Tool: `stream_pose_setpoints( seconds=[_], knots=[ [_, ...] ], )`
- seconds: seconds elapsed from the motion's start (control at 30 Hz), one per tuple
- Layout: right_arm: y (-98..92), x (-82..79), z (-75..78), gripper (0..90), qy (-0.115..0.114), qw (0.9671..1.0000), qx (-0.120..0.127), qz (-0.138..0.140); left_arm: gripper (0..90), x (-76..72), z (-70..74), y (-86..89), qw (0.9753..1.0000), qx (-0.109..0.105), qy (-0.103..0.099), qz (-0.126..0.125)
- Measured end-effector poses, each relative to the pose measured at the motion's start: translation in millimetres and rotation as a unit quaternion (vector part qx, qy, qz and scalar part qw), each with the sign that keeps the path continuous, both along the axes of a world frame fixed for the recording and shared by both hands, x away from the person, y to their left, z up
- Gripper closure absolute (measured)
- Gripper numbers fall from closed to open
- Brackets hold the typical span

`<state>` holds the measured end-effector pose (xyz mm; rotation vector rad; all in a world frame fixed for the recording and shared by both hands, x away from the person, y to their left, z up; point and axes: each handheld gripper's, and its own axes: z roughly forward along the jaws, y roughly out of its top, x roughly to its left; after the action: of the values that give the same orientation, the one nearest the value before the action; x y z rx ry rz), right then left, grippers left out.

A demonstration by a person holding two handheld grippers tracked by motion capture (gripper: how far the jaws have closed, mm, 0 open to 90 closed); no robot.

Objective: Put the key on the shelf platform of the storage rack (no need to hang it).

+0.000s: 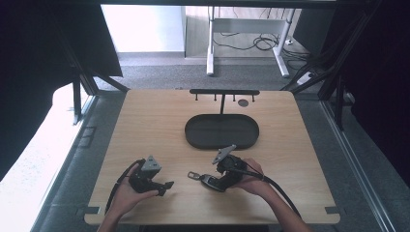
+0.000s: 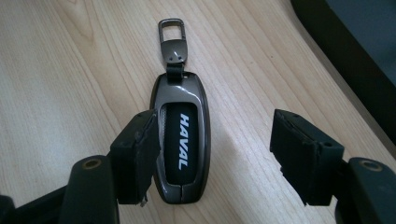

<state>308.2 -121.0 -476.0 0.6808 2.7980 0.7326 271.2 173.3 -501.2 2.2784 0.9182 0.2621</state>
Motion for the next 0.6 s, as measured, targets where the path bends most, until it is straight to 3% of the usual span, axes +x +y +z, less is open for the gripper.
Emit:
stream_pose_setpoints(
  seconds=[0.33, 0.6],
  knots=[
    [14.0, 2.0, -12.3, 33.2, 0.02, 0.9994, -0.024, 0.013, 24.5, 0.2, -0.2, 0.1, 1.0, 0.001, 0.0, -0.001],
    [27.2, 0.0, -16.1, 32.6, 0.018, 0.9981, -0.05, 0.032, 24.5, -0.6, -1.2, -2.9, 1.0, 0.004, 0.0, -0.005]
  ],
)
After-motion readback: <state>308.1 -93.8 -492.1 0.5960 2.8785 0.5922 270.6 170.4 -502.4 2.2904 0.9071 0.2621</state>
